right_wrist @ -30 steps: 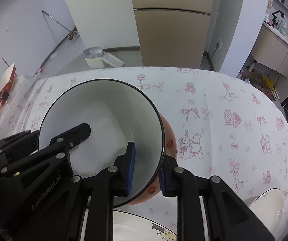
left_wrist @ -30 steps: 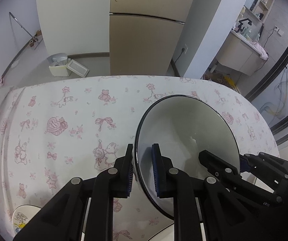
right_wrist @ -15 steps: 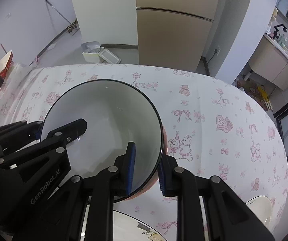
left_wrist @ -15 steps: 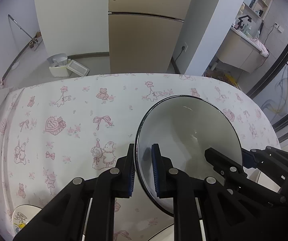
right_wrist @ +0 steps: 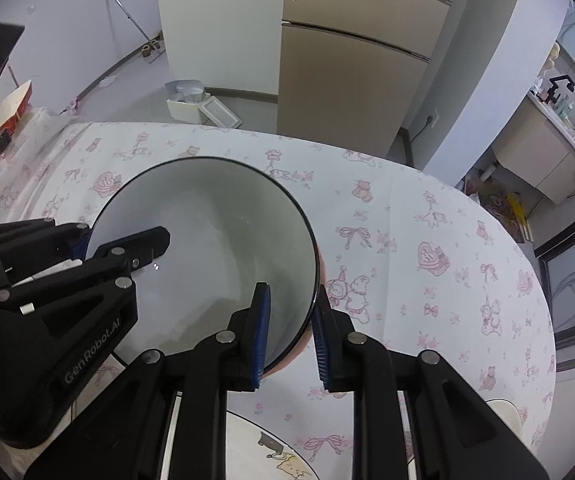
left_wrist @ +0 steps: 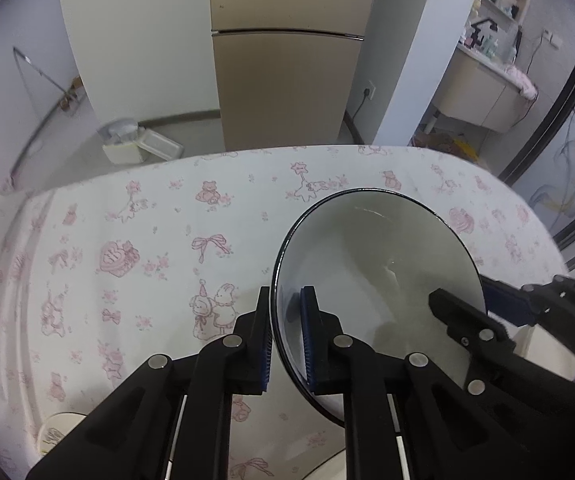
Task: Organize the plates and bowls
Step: 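Open the right gripper to release the white bowl and raise it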
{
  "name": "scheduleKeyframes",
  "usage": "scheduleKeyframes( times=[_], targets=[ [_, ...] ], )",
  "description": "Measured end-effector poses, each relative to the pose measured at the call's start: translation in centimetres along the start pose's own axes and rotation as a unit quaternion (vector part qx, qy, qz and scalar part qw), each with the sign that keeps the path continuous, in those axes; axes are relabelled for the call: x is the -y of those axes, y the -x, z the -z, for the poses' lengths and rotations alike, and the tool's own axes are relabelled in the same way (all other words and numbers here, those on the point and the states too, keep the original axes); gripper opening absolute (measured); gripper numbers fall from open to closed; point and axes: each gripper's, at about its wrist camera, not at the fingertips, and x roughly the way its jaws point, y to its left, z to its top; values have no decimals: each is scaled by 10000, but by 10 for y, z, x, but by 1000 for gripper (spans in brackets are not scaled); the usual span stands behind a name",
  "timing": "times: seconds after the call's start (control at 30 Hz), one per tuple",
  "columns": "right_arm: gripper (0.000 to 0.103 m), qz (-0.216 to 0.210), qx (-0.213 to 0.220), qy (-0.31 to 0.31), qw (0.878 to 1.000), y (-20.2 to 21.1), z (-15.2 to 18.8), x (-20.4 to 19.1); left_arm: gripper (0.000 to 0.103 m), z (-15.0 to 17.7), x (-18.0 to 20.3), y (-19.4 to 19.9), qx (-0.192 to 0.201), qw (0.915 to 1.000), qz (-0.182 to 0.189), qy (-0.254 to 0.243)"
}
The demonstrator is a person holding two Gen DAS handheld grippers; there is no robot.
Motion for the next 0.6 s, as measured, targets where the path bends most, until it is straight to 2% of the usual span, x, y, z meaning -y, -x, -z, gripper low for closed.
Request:
scheduleKeyframes(
  times=[0.3,0.6],
  targets=[
    [19,352,-16,169,9992,-1,1,-2,14,0,-1,-2,73,10000,-14,-11],
    [19,171,-9,134,9998,0,0,4,14,-2,-5,-2,4,9999,138,96]
  ],
)
